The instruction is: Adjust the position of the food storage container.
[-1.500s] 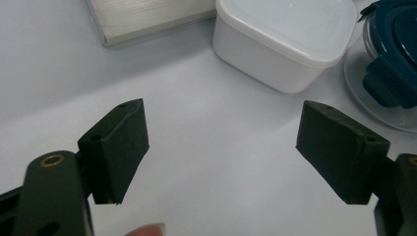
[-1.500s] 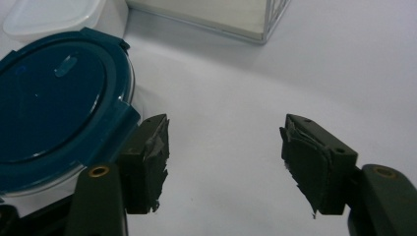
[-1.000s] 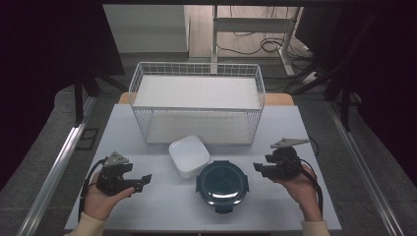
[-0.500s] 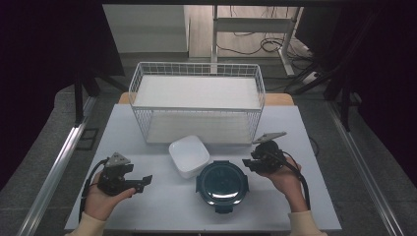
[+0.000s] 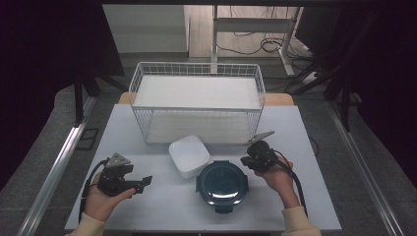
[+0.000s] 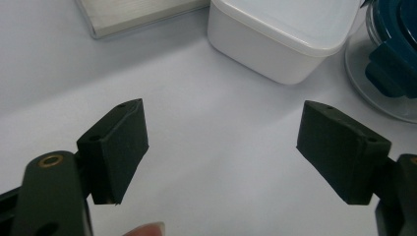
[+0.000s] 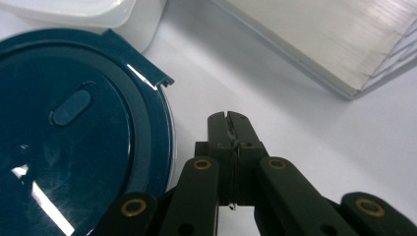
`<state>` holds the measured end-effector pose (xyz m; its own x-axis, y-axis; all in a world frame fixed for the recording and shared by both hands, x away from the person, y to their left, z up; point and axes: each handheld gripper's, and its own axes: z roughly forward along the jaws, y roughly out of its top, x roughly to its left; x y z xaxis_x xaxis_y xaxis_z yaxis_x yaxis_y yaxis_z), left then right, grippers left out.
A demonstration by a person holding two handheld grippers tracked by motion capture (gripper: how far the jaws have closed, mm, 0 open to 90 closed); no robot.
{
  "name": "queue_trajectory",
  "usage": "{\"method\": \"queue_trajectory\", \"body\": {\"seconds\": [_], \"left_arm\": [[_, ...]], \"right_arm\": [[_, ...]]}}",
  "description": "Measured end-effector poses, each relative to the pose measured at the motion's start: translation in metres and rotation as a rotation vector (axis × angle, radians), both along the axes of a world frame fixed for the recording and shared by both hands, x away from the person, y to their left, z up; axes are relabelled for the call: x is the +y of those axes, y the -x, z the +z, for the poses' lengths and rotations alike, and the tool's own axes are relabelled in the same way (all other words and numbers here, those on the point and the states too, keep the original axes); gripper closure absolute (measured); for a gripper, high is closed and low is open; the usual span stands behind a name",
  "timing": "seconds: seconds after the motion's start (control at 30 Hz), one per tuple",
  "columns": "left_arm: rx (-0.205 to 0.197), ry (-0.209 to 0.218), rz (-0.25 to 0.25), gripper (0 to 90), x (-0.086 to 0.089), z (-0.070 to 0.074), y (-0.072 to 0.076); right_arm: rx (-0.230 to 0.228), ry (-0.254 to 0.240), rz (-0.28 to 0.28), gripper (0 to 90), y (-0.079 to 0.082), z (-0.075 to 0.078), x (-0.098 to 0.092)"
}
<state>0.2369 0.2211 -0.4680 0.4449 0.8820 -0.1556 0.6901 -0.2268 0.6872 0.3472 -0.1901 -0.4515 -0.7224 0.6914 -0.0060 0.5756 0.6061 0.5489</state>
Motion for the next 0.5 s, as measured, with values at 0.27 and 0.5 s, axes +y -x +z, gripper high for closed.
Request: {"method": "queue_trajectory", "body": {"seconds": [0.27,0.5], "left_arm": [[0.008,-0.005,-0.001,19.1,0.0,-0.003,-0.001],[0.009,-0.006,-0.001,19.1,0.0,-0.003,-0.001]], "right_arm": [[0.025,0.031,0.094,89.6,-0.002,-0.011,0.009],[0.003,0.074,0.122,89.8,-0.001,-0.015,0.013]]}}
